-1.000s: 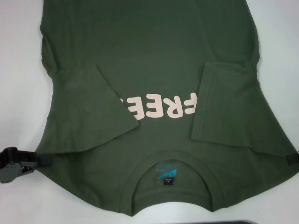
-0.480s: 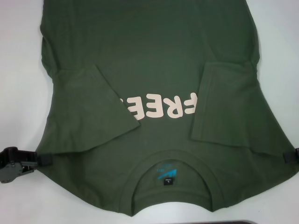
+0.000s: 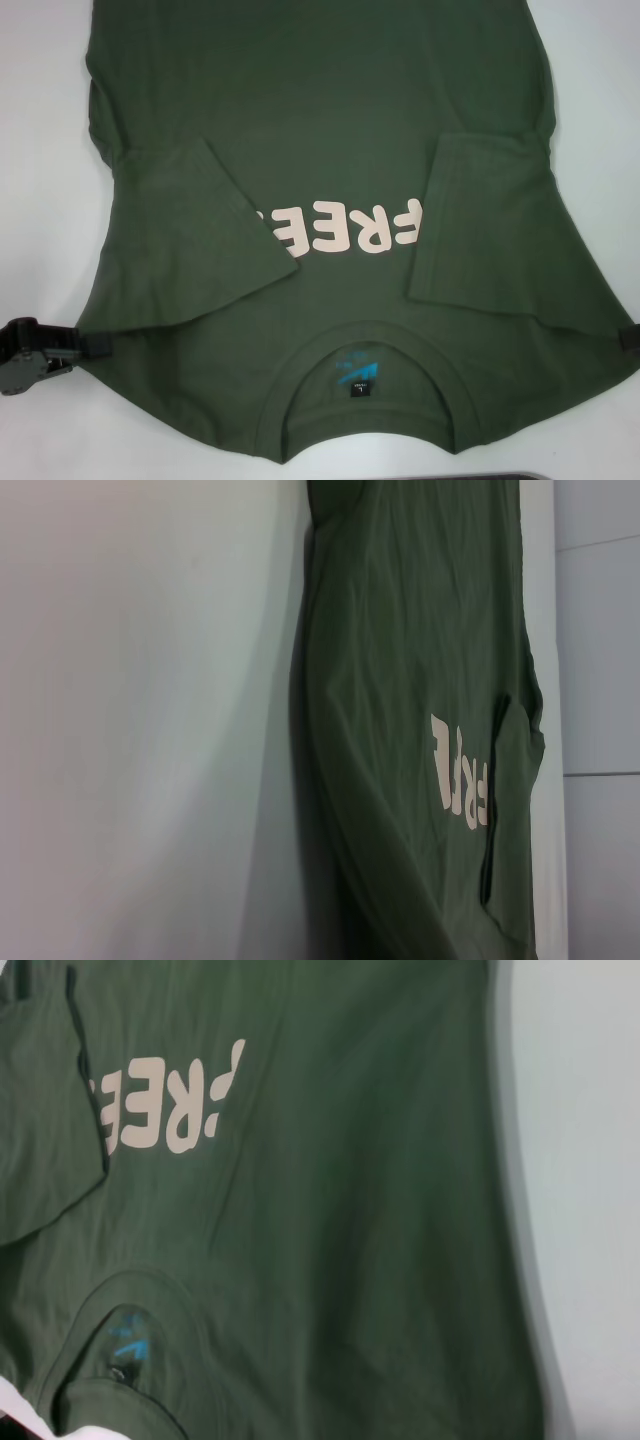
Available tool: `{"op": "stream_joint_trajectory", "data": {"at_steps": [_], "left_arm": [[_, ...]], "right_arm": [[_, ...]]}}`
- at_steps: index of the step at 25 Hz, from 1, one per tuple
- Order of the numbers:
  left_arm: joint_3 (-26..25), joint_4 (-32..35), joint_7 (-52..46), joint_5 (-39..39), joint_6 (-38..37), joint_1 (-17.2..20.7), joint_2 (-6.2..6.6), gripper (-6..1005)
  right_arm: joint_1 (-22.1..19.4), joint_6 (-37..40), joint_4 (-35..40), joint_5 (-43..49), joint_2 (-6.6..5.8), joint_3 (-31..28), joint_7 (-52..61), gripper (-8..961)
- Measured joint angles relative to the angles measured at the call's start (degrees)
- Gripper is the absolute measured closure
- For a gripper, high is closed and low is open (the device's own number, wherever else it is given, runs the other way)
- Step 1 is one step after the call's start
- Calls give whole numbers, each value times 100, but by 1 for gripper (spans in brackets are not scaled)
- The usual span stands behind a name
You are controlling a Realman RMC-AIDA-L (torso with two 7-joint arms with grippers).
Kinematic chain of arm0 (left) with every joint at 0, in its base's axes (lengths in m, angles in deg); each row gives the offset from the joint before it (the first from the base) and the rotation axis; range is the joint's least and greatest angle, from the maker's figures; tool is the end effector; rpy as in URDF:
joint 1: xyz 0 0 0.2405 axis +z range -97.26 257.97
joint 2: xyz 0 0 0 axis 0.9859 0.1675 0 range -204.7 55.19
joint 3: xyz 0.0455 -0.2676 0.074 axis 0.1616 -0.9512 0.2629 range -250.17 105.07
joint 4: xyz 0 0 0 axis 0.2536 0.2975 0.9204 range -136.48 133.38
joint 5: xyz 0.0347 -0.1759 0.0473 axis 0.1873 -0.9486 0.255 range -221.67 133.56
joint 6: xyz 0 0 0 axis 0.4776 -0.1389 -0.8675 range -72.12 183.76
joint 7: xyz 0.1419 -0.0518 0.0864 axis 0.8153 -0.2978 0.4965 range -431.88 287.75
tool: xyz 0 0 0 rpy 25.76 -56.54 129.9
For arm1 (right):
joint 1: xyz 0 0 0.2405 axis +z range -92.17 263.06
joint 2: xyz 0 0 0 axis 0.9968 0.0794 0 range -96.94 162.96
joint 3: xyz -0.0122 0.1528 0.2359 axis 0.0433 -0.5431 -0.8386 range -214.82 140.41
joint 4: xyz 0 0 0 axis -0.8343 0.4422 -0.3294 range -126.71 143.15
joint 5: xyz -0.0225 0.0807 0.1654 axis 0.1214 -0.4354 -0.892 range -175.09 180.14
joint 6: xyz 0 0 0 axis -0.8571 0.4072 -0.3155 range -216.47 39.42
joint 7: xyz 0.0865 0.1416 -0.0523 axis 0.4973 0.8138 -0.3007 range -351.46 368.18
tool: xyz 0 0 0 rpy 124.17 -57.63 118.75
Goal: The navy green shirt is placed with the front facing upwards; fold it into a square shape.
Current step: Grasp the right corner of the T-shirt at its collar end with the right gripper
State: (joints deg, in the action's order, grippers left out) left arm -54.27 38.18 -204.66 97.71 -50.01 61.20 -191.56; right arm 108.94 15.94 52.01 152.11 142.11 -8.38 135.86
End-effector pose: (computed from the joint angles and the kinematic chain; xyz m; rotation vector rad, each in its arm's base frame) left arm -0.3474 0.2206 -0.0122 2.0384 2.2844 0.5807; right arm 0.3772 0.2419 0.0377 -2.2868 2.0167 0.0274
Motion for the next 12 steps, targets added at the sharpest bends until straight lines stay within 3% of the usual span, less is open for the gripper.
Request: {"op": "stream_joint_trajectory", "data": {"at_steps": [12], "left_arm": [[0, 0, 4, 0, 0, 10, -8, 919]], "right_arm": [[45, -28, -11, 6, 36, 56, 10, 44]]}}
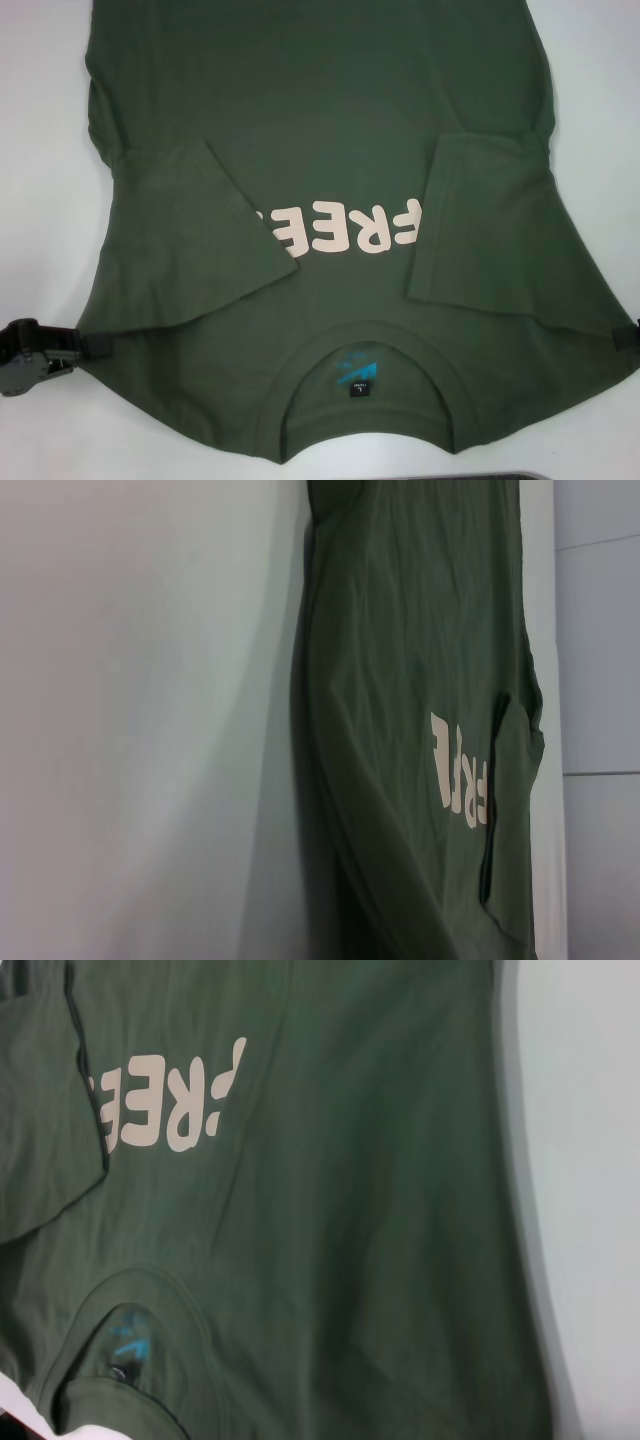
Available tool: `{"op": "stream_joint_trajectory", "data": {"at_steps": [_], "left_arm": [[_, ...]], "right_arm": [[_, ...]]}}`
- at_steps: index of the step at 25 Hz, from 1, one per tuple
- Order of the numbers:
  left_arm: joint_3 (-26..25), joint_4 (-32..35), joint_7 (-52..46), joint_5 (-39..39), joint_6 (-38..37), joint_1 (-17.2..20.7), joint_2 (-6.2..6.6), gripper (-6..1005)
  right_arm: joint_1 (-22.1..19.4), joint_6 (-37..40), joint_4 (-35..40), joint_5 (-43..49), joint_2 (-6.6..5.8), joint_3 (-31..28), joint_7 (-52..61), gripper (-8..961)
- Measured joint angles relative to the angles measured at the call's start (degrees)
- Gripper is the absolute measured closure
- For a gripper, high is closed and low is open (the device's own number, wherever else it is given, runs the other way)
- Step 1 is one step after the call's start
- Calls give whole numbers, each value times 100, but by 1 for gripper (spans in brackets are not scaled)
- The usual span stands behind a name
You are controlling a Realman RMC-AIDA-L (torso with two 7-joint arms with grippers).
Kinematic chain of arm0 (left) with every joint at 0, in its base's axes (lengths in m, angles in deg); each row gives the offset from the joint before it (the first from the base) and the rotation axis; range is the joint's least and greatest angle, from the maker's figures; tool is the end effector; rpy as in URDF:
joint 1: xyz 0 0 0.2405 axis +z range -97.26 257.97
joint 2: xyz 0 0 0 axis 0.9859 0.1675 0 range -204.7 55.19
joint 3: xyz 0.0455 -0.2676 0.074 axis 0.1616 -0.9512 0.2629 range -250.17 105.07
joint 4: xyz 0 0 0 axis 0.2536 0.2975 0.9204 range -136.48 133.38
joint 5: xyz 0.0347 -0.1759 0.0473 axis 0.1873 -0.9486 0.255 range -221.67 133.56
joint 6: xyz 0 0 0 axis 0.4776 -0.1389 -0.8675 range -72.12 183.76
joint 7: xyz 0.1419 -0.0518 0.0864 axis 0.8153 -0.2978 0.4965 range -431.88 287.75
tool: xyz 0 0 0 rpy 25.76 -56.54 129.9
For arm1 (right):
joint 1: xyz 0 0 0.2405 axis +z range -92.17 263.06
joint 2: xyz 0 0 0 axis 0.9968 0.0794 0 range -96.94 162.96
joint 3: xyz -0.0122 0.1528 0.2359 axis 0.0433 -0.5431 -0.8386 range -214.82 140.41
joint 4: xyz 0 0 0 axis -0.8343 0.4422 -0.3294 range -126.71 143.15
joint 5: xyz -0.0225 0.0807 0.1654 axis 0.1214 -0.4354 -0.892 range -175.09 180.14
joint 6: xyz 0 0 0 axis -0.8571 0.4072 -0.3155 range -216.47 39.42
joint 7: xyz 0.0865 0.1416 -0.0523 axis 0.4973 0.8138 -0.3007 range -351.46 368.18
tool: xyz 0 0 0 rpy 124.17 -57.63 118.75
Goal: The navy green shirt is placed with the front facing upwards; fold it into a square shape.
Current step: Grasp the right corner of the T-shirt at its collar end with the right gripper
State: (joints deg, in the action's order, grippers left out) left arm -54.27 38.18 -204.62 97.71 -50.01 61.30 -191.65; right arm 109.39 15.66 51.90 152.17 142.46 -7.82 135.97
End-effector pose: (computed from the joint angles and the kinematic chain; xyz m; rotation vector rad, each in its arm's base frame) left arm -0.3475 0.2199 -0.0128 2.0361 2.2849 0.5815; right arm 0.3748 0.2441 0.0341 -2.2997 2.0116 0.0181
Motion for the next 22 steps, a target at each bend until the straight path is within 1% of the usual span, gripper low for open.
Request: {"op": "stream_joint_trajectory", "data": {"at_steps": [12, 22], "left_arm": [[0, 0, 2, -1, 0, -27, 9, 914], [0, 0, 2, -8, -1, -35, 6, 911]], "right_arm": [[52, -9, -57, 3, 27, 30, 8, 50], [161, 37, -162, -24, 82, 54, -59, 62]]}}
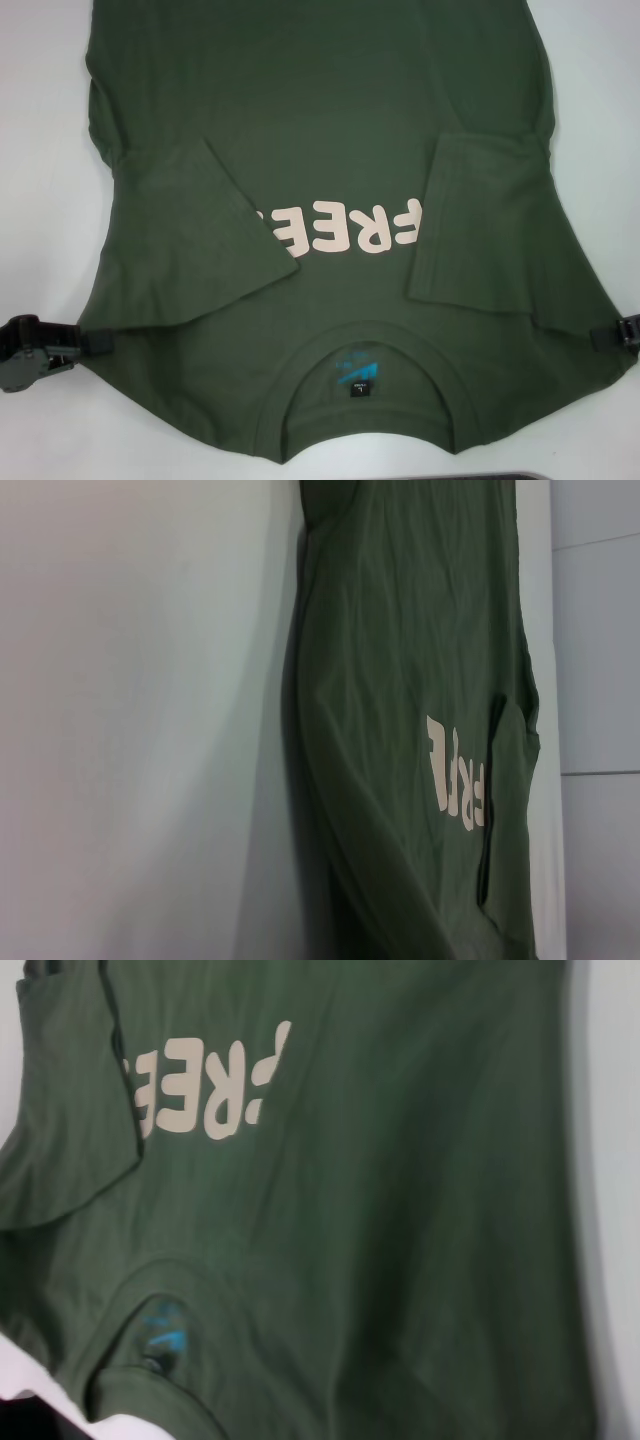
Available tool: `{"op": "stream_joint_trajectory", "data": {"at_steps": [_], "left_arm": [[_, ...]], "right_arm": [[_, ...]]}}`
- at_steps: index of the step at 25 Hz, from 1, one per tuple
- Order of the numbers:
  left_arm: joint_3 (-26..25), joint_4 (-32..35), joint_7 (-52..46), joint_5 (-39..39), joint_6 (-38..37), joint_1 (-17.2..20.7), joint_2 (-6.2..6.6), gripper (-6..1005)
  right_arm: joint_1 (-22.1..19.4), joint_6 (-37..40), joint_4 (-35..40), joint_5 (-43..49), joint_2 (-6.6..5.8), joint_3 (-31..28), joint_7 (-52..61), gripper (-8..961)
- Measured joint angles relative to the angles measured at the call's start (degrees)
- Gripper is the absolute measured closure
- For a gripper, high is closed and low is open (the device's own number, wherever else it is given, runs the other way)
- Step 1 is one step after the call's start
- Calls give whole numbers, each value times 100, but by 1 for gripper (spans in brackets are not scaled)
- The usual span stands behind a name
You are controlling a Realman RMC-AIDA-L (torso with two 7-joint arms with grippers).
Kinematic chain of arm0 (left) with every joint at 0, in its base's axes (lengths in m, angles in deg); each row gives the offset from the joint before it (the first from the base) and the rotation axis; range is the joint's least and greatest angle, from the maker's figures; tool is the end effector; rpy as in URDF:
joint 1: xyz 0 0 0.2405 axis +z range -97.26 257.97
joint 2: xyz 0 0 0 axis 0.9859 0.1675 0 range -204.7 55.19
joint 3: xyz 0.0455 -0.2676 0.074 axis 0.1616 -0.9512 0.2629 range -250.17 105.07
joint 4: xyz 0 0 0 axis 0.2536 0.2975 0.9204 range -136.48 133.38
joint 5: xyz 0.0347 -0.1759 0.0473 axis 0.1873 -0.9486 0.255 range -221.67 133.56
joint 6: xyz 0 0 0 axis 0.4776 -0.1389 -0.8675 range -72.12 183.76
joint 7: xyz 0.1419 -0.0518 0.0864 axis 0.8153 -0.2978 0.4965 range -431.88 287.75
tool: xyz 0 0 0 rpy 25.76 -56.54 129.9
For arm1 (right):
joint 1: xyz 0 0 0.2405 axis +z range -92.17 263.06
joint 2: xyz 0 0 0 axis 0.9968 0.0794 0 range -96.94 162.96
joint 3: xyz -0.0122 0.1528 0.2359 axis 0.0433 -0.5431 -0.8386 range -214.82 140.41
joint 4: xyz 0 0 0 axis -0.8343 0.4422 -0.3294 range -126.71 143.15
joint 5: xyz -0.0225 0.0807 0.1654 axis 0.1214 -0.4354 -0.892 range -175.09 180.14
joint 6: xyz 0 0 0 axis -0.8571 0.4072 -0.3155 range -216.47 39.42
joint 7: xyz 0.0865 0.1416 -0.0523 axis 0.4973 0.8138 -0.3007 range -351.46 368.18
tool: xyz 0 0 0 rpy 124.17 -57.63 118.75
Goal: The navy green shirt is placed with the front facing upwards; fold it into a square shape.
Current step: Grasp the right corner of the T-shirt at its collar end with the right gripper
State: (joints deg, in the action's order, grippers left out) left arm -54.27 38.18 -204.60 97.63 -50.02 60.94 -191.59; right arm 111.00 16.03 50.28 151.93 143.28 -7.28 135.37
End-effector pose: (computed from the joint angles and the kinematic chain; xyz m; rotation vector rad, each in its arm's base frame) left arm -0.3462 0.2223 -0.0123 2.0441 2.2773 0.5828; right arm 0.3632 0.2490 0.0225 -2.3650 2.0082 0.0314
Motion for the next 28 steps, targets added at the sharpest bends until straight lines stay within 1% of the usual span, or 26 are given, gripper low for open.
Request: {"op": "stream_joint_trajectory", "data": {"at_steps": [7, 17, 22, 28], "left_arm": [[0, 0, 0, -1, -4, -1, -5, 909], [0, 0, 0, -1, -16, -10, -6, 905], [0, 0, 5, -23, -17, -10, -6, 904], [0, 0, 8, -46, -25, -10, -6, 902]], "right_arm": [[49, 112, 5, -104, 7, -78, -72, 71], [59, 78, -23, -67, 9, -62, -42, 83], [67, 25, -31, -42, 9, -30, -6, 165], [78, -94, -46, -41, 22, 63, 88, 164]]}}
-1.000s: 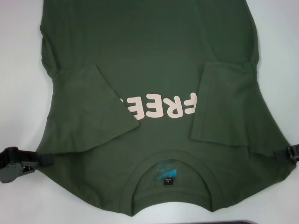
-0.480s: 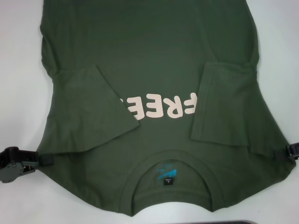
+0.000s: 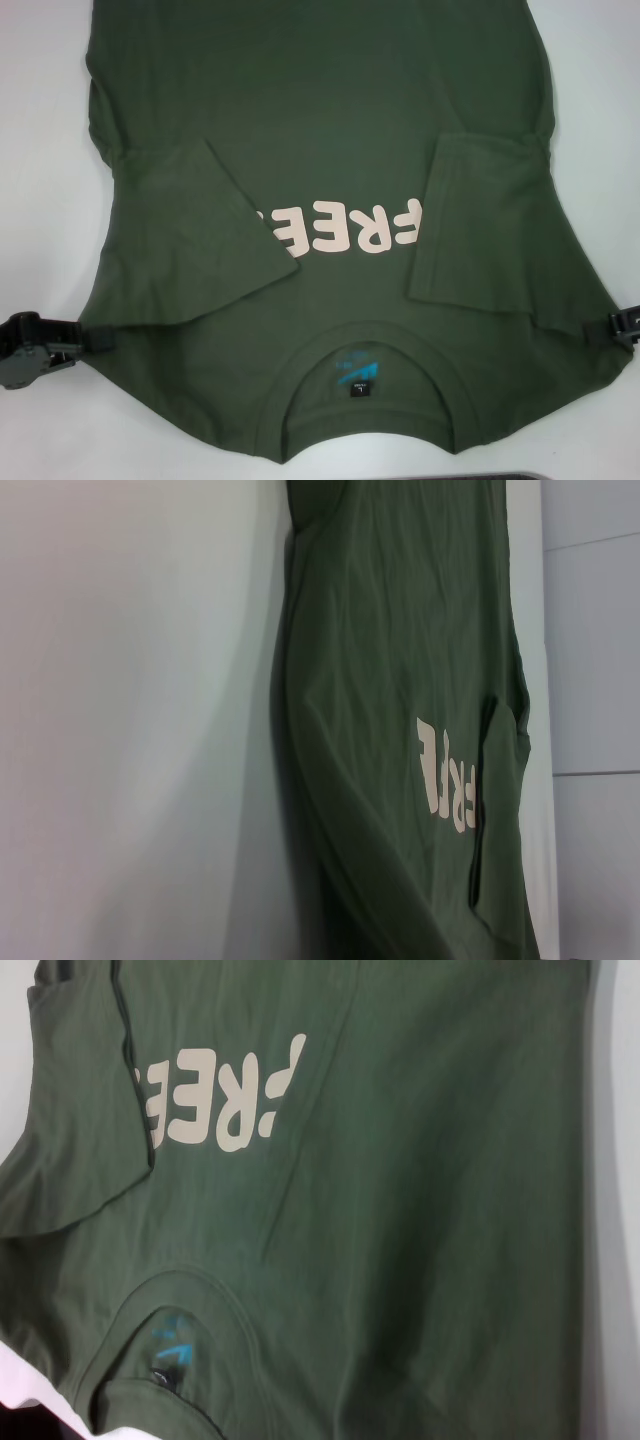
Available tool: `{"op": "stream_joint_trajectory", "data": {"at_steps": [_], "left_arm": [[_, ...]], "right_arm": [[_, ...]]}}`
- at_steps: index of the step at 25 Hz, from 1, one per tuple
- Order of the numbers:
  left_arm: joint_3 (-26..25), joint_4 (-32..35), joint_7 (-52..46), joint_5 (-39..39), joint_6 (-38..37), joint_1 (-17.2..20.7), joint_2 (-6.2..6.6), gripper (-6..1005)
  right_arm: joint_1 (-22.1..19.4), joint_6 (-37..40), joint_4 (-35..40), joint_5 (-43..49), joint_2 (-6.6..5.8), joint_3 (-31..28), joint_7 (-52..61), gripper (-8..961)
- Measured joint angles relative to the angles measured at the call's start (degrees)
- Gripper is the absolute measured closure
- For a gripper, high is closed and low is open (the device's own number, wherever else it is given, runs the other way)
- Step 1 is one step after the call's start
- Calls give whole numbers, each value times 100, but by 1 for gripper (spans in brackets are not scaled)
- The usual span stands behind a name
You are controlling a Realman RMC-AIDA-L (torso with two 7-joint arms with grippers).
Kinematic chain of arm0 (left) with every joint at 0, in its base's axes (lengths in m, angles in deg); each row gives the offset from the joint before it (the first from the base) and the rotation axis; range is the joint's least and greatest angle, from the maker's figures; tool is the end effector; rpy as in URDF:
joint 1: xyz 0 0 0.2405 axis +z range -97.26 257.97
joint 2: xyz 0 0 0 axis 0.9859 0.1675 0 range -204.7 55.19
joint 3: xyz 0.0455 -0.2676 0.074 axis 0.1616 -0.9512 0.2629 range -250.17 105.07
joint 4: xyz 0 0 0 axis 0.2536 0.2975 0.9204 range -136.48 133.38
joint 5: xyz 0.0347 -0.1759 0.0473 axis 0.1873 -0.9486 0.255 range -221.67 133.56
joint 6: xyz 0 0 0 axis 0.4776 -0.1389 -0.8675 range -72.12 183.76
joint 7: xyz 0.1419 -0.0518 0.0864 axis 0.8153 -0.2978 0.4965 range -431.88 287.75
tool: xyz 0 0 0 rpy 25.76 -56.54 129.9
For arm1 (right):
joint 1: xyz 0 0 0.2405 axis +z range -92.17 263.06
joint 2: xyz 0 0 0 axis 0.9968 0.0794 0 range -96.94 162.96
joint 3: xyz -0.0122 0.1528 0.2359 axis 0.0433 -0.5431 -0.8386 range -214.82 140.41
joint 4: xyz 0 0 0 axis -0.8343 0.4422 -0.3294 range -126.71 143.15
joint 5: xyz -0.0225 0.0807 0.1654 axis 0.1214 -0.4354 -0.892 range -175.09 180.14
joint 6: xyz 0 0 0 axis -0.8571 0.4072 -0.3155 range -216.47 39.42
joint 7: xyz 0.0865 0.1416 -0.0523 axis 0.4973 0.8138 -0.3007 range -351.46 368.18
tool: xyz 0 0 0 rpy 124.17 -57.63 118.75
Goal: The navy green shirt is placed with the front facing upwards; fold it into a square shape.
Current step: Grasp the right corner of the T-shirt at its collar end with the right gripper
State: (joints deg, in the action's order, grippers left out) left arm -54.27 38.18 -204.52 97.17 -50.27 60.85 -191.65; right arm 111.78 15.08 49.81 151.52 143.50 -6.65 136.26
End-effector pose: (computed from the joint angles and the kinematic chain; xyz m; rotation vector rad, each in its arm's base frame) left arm -0.3442 0.2233 -0.0122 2.0460 2.2667 0.5951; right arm 0.3600 0.2548 0.0190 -2.3633 2.0073 0.0318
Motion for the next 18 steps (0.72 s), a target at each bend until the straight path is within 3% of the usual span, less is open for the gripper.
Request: {"op": "stream_joint_trajectory", "data": {"at_steps": [18], "left_arm": [[0, -1, 13, -8, -63, -21, 3, 895]], "right_arm": [[118, -265, -127, 1, 59, 236, 96, 266]]}}
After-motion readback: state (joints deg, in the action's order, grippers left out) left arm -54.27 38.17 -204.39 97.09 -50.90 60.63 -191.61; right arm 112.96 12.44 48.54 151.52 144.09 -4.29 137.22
